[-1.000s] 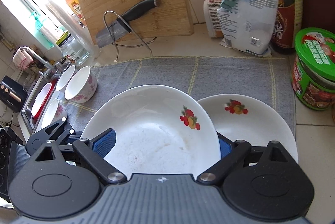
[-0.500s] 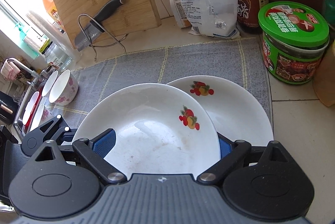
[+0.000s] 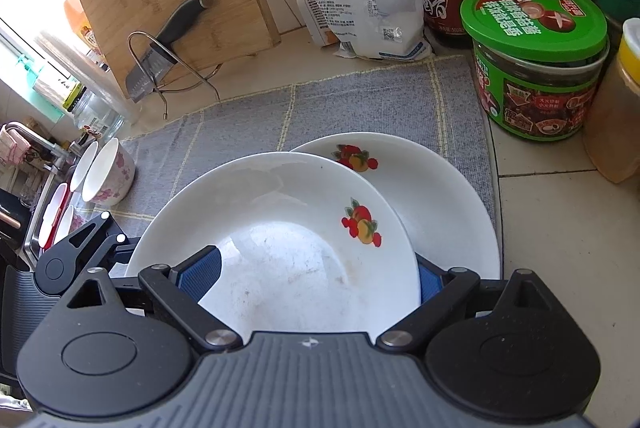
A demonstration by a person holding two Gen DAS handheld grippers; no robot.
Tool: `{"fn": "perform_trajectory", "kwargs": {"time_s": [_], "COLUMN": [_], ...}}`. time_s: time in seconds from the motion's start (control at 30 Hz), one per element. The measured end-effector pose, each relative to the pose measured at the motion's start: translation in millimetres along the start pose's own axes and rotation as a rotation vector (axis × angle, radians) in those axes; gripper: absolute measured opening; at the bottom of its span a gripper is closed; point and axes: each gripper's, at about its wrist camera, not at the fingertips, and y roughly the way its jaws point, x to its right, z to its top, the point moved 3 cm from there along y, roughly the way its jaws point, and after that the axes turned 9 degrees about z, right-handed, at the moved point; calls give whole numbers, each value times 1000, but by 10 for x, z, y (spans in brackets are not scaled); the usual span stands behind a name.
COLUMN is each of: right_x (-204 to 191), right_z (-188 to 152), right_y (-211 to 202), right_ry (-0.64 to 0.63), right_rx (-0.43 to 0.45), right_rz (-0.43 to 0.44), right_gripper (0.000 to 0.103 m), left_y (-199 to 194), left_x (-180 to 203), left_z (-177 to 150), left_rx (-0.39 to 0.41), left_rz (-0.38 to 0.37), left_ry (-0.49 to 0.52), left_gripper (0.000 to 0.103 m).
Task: Organize plates and bowls
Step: 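Lower the held plate onto the stacked plates with the right gripper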
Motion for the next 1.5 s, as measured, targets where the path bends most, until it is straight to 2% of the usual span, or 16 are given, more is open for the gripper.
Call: {"fn": "perform_trajectory", "kwargs": {"time_s": [0.73,1.5], "right_x": [125,56], "right_z": [-65,-135], "right_y": [-147,-297], "right_ry": [31,48], "right_rx": [11,36], "right_rz": [-26,-105], "right_gripper": [98,98], "left_y": [123,134], "left_x": [16,5], "left_z": [43,75], "left_rx": [-4,23], "left_rz": [-11,-19], "left_ry": [21,32], "left_gripper": [102,102]}}
